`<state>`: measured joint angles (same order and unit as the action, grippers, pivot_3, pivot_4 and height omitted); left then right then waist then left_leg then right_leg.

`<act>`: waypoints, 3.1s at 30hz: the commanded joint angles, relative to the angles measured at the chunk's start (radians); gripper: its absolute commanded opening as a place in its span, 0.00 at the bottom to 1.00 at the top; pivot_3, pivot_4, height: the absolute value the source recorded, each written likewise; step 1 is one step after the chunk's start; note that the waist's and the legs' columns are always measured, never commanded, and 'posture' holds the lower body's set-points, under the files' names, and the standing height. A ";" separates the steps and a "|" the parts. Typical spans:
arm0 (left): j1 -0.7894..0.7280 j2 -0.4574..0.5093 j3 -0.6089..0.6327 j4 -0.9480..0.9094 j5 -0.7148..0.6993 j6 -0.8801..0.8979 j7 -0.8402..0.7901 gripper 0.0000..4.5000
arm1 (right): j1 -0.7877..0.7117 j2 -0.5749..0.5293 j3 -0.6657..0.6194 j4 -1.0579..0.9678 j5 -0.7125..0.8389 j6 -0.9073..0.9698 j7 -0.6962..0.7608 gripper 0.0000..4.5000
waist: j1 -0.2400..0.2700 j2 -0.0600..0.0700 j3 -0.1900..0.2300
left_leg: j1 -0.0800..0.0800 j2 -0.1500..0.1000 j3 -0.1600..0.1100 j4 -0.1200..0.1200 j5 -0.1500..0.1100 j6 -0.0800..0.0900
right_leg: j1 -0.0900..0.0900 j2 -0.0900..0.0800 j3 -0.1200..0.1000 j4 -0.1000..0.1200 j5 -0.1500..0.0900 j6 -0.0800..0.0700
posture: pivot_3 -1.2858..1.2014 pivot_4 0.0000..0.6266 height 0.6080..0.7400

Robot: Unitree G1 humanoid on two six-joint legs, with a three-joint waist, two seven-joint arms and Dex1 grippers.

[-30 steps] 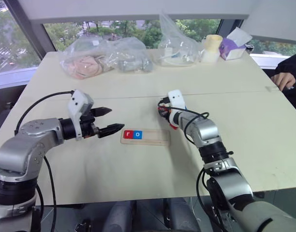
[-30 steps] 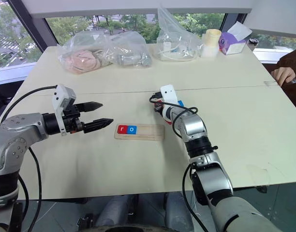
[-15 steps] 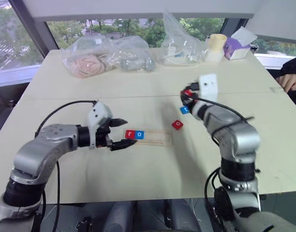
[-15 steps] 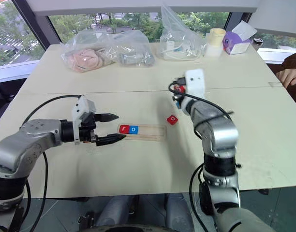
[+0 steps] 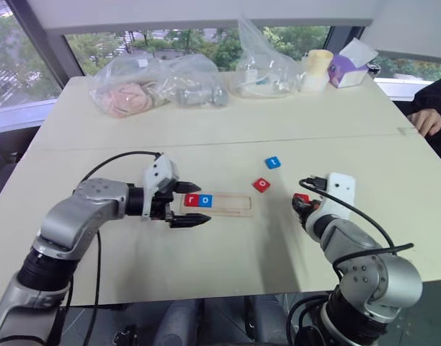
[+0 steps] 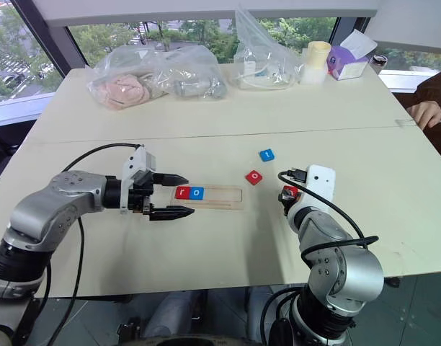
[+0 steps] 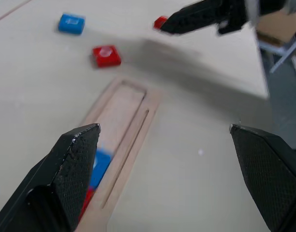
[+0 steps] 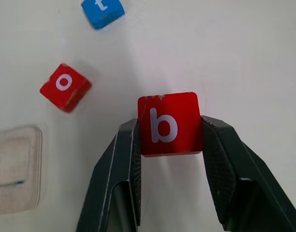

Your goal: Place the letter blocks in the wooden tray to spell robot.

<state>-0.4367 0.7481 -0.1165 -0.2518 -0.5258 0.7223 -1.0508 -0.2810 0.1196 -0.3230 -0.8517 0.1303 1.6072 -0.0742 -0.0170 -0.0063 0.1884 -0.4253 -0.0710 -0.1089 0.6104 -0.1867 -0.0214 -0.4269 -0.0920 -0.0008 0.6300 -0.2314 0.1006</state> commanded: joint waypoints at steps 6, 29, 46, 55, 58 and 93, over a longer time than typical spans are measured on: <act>-0.013 0.006 -0.002 -0.026 0.012 -0.023 -0.023 1.00 | 0.038 0.086 0.026 -0.010 0.017 0.007 -0.024 0.59 | 0.002 0.000 0.000 | -0.001 -0.001 0.000 -0.001 0.000 0.000 | 0.000 -0.002 0.000 -0.002 0.000 0.000 | 0.52 0.24 1.00; 0.015 0.172 0.011 -0.188 -0.068 0.015 -0.186 1.00 | 0.271 -0.874 0.140 0.558 0.170 -1.181 1.062 0.99 | 0.000 0.000 0.002 | -0.001 -0.001 0.005 -0.001 -0.004 0.006 | 0.006 -0.004 -0.001 -0.013 -0.002 0.005 | 0.52 0.24 1.00; 0.102 0.190 0.058 -0.218 -0.068 0.032 -0.070 1.00 | 0.088 -0.840 0.288 0.939 0.082 -1.418 1.067 0.36 | 0.006 -0.001 0.002 | -0.001 -0.001 0.004 0.002 -0.004 0.006 | 0.008 -0.005 -0.002 -0.012 -0.001 0.003 | 0.52 0.24 1.00; 0.132 0.266 0.114 -0.108 -0.025 -0.019 -0.086 1.00 | -0.063 -0.824 0.347 0.690 0.175 -1.200 1.076 0.27 | -0.002 0.001 0.002 | -0.001 -0.001 0.005 0.001 -0.004 0.006 | 0.005 -0.004 0.000 -0.009 -0.001 0.003 | 0.52 0.24 1.00; 0.132 0.274 0.140 -0.061 -0.020 -0.036 -0.090 1.00 | -0.169 -0.784 0.473 0.646 0.128 -1.130 1.073 0.27 | -0.001 0.000 0.002 | -0.001 0.000 0.005 0.001 -0.004 0.006 | 0.002 -0.004 0.001 -0.005 -0.001 0.003 | 0.52 0.24 1.00; 0.232 0.194 0.146 -0.144 -0.015 -0.019 0.054 1.00 | -0.378 -0.516 0.683 1.011 -0.058 -1.275 1.063 0.99 | 0.002 -0.001 0.002 | 0.000 -0.002 0.003 0.002 -0.002 0.003 | 0.002 -0.003 0.000 -0.001 -0.001 0.003 | 0.52 0.24 1.00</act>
<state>-0.1918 0.9443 0.0212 -0.3915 -0.5515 0.7260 -0.9965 -0.6377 -0.4041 0.3823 0.1834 0.0700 0.3545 0.9925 -0.0148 -0.0073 0.1905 -0.4255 -0.0726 -0.1056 0.6121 -0.1886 -0.0188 -0.4254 -0.0950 -0.0013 0.6294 -0.2325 0.1039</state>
